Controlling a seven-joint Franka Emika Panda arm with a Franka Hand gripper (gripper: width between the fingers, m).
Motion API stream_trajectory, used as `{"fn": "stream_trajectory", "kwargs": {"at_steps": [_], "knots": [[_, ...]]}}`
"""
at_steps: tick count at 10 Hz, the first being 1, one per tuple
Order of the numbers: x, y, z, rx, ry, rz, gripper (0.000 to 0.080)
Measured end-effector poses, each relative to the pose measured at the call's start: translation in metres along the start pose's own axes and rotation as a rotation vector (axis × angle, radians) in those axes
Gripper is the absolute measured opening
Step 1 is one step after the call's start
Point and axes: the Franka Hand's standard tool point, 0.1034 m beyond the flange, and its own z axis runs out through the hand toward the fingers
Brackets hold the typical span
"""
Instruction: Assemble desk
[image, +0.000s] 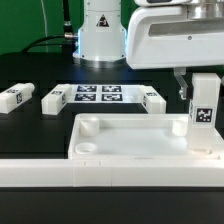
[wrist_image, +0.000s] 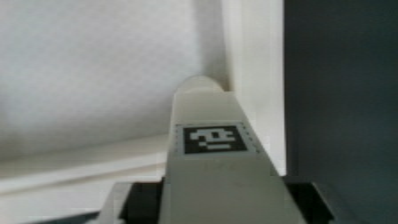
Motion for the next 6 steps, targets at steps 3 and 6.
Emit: {"fn": "stream_trajectory", "kwargs": {"at_steps": [3,6], "knots": [[0.0000,0.0007,0.0005,0.015,0.012,0.359,0.0291],[0.0006,0.0020,0.0005,0.034,0.000,0.681,0.0291]]}}
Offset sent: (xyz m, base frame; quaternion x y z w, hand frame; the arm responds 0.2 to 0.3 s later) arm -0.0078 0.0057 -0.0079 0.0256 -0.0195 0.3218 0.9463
